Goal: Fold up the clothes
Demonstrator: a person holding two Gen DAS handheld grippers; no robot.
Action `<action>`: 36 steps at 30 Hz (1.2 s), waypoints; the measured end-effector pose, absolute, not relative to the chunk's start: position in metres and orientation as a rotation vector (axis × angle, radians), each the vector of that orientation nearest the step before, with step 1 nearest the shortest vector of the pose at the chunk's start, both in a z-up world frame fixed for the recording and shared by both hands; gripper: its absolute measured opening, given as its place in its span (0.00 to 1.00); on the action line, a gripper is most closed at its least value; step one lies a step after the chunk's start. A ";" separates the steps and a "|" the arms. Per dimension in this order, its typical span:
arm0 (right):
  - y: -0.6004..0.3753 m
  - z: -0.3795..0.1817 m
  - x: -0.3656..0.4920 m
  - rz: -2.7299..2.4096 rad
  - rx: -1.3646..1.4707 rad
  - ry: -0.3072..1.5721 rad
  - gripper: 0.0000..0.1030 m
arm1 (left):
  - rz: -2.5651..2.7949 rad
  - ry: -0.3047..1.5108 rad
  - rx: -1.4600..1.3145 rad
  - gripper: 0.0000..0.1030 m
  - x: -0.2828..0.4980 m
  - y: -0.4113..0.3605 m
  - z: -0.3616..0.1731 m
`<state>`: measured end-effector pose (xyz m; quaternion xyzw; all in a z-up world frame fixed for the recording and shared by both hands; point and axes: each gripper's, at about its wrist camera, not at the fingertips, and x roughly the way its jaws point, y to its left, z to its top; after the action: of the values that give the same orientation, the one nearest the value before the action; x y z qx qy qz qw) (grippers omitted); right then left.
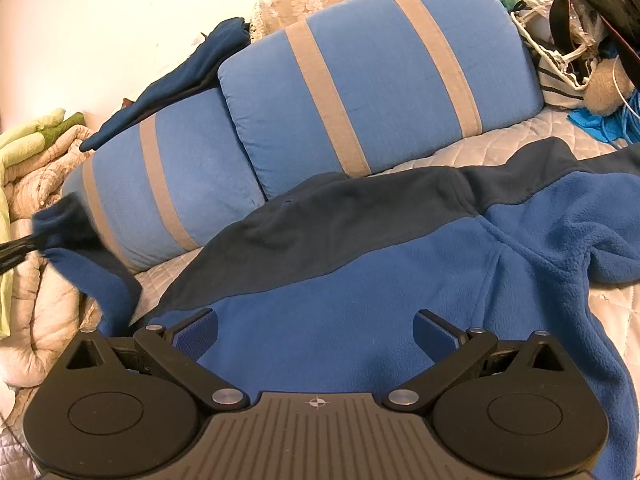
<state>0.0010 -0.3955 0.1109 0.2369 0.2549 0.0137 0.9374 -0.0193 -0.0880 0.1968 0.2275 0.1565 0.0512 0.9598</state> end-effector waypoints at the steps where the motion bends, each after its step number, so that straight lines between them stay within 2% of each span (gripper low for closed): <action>1: -0.395 0.111 0.001 0.029 0.482 0.521 1.00 | 0.124 0.313 0.469 0.17 -0.027 -0.080 0.201; 10: -0.396 0.112 -0.001 0.029 0.488 0.519 1.00 | 0.337 0.309 0.507 0.17 -0.100 0.000 0.222; 15: -0.395 0.113 -0.001 0.029 0.481 0.517 1.00 | 0.470 0.358 0.499 0.17 -0.136 0.047 0.211; 23: -0.395 0.113 -0.002 0.017 0.476 0.519 1.00 | 0.593 0.555 0.465 0.17 -0.183 0.108 0.133; 29: -0.393 0.114 -0.001 0.019 0.461 0.529 1.00 | 0.647 0.631 0.181 0.21 -0.213 0.136 0.085; 32: -0.394 0.114 -0.001 0.014 0.466 0.529 1.00 | 0.734 0.663 0.000 0.36 -0.226 0.153 0.073; 34: -0.394 0.114 -0.002 0.012 0.467 0.527 1.00 | 0.780 0.670 -0.082 0.42 -0.233 0.162 0.074; 36: -0.394 0.114 -0.002 0.012 0.466 0.528 1.00 | 0.773 0.635 -0.196 0.62 -0.246 0.173 0.081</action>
<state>-0.0016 -0.3935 0.1137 0.2280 0.2587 0.0059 0.9386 -0.2463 0.1734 0.0813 -0.0936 0.3038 0.3700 0.8729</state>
